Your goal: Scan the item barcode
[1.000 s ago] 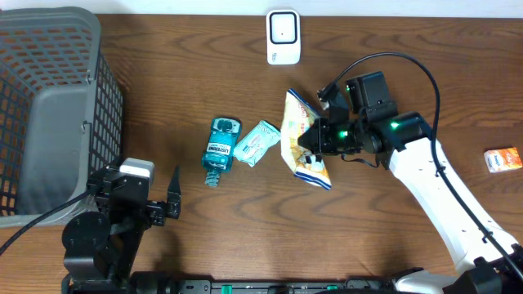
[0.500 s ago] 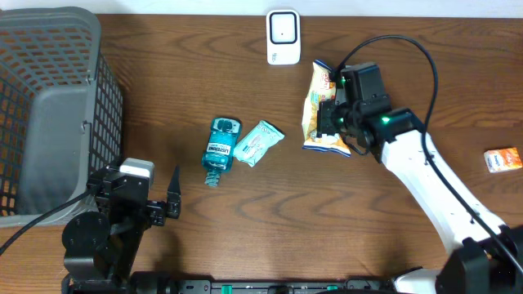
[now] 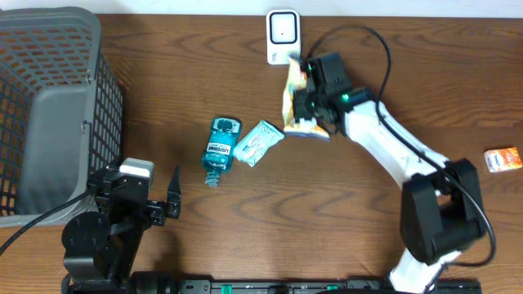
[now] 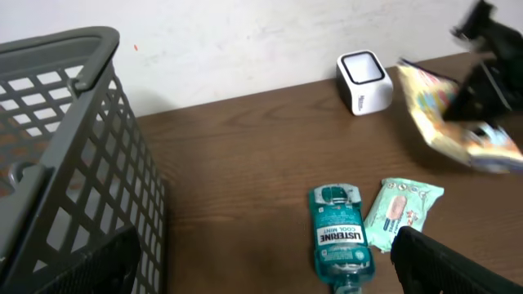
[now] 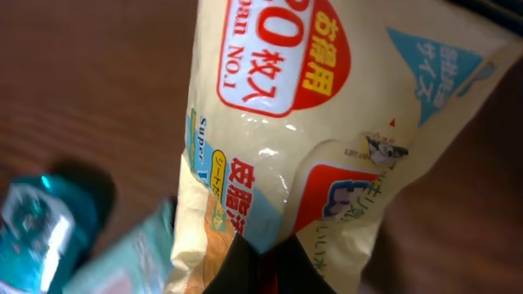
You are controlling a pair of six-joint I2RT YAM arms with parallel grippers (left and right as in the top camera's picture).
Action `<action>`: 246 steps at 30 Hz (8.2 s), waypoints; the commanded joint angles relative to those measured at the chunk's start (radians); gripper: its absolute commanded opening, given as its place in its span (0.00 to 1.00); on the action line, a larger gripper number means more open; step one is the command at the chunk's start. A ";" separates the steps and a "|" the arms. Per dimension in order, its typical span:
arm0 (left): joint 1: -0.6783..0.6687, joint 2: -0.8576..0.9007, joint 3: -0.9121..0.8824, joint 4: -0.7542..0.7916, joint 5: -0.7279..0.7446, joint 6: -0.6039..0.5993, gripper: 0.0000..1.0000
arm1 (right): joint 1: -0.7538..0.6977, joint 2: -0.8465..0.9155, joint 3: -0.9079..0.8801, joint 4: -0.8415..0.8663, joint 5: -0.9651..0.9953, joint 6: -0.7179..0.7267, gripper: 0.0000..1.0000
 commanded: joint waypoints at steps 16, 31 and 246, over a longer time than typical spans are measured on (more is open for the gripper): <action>0.000 -0.001 0.005 0.004 0.013 -0.009 0.98 | 0.028 0.462 0.700 -0.181 0.020 -0.010 0.01; 0.000 -0.001 0.005 0.004 0.013 -0.009 0.98 | 0.024 0.462 0.731 -0.314 0.153 0.031 0.01; 0.000 -0.001 0.005 0.004 0.013 -0.009 0.98 | -0.209 -0.132 0.137 -1.099 -0.562 1.769 0.02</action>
